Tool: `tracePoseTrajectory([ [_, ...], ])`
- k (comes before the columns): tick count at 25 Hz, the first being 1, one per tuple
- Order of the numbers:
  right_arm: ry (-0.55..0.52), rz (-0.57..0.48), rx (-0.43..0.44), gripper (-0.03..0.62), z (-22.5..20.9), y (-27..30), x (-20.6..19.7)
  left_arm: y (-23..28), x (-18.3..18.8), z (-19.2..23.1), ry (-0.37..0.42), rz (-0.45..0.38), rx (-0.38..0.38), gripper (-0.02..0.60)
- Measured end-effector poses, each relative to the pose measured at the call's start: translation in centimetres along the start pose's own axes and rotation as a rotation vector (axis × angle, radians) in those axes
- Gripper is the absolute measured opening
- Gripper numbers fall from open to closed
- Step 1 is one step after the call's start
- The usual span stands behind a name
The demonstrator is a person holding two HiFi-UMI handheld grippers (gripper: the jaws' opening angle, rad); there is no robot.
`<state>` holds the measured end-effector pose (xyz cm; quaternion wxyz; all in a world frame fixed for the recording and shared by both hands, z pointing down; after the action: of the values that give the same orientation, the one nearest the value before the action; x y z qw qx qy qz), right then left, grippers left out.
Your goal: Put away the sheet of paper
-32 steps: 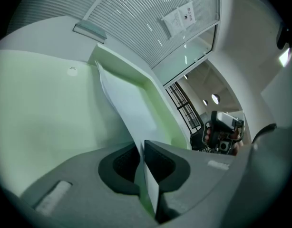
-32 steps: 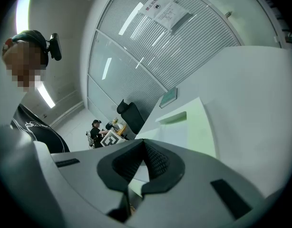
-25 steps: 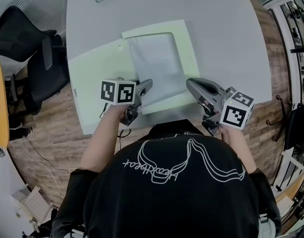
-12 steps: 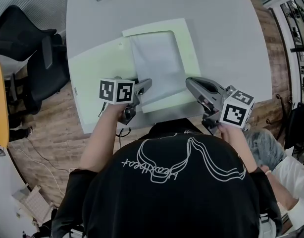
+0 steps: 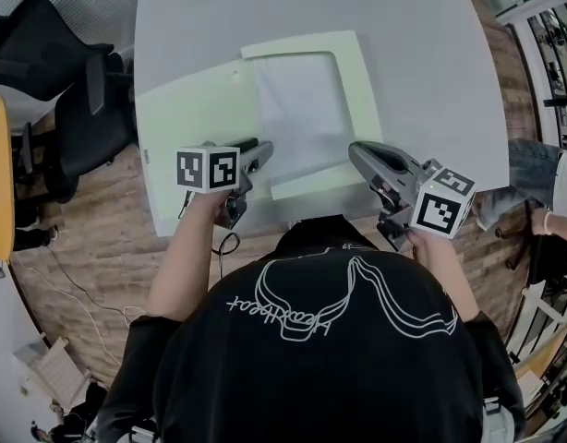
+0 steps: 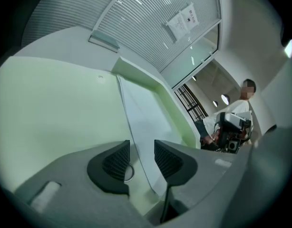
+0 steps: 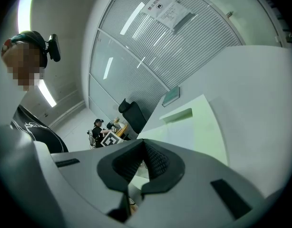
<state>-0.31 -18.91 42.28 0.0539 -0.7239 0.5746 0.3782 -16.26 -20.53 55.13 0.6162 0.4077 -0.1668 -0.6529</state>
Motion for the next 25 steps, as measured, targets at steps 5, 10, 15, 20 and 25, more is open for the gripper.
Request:
tracePoseTrajectory([
  [5, -0.037, 0.007, 0.020, 0.009, 1.4, 0.4, -0.8, -2.1, -0.8, 0.4, 0.016, -0.041, 0.041, 0.149],
  [10, -0.066, 0.002, 0.053, 0.009, 2.5, 0.3, -1.2, -4.8, -0.2, -1.1, 0.046, -0.149, 0.039, 0.146],
  [15, -0.096, -0.014, 0.084, 0.009, 4.1, 0.0, -1.1, -8.6, 0.3, -5.4, 0.157, -0.279, 0.015, 0.078],
  [20, -0.148, -0.034, 0.106, 0.009, 6.0, -0.6, -1.3, -11.6, -0.3, -11.1, 0.287, -0.380, -0.054, 0.039],
  [25, -0.226, -0.050, 0.123, 0.009, 9.3, -1.7, -1.1, -15.0, -1.4, -17.4, 0.423, -0.465, -0.128, 0.018],
])
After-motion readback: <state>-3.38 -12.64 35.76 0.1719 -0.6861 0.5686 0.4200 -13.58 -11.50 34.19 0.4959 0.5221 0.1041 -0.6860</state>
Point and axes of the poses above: the fingertips, and each gripper's own axes: y forward along the fingers, z to its left, x out of its top, the point moved 1 cm from there along -y, backward along the fingers, and after that the axes turned 8 degrees about z, right-handed, at the moved point
